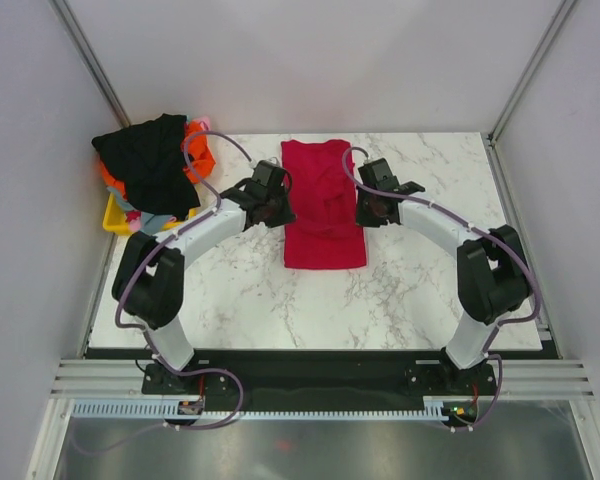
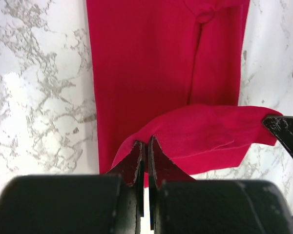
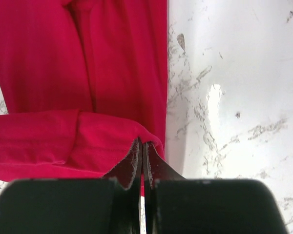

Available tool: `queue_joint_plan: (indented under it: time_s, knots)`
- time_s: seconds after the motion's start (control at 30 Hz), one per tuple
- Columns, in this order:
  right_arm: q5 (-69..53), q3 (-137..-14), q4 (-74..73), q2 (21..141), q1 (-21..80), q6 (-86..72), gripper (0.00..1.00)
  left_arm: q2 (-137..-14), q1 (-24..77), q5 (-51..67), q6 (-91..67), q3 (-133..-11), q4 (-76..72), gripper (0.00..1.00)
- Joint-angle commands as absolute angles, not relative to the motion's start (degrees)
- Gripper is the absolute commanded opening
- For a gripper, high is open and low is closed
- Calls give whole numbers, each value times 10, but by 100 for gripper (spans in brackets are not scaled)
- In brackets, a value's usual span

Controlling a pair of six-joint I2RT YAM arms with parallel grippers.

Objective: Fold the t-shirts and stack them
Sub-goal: Fold the tshirt

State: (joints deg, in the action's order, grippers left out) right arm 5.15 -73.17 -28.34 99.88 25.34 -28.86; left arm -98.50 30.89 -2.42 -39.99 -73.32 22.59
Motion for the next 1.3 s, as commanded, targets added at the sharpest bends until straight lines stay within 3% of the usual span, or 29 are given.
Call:
queue_joint_plan:
  time_s: [0.0, 0.47, 0.5, 0.53, 0.57, 0.63, 0.67, 0.8, 0.93, 1.03, 1.2, 1.27]
  knots:
    - [27, -782, -270, 1023, 239, -270, 0, -1013, 295, -8, -359, -774, 212, 2]
    - [-17, -881, -265, 1148, 199, -263, 3, -1115, 250, 36, -341, -858, 208, 4]
    - [-25, -890, -268, 1157, 195, -263, 13, -1138, 248, 43, -338, -867, 209, 7]
    - [-33, -899, -267, 1171, 192, -261, 45, -1149, 245, 51, -337, -877, 213, 11]
    - [-37, -923, -267, 1179, 183, -261, 60, -1158, 237, 62, -340, -894, 217, 26]
    - [-55, -958, -274, 1201, 172, -258, 77, -1179, 225, 69, -355, -915, 235, 42]
    - [-61, -997, -278, 1207, 161, -256, 79, -1183, 212, 72, -360, -935, 239, 51]
    - [-68, -1067, -317, 1206, 134, -243, 82, -1171, 185, 67, -357, -989, 275, 57]
    - [-56, -1001, -306, 1116, 129, -219, 80, -1109, 175, 27, -344, -975, 295, 55]
    - [-90, -853, -260, 1049, 140, -222, 68, -1051, 182, 29, -344, -886, 276, 50]
    - [-90, -742, -216, 1011, 186, -235, 44, -1001, 230, 46, -345, -777, 199, 42]
    - [-91, -720, -204, 1015, 204, -238, 44, -1004, 244, 56, -354, -743, 178, 41]
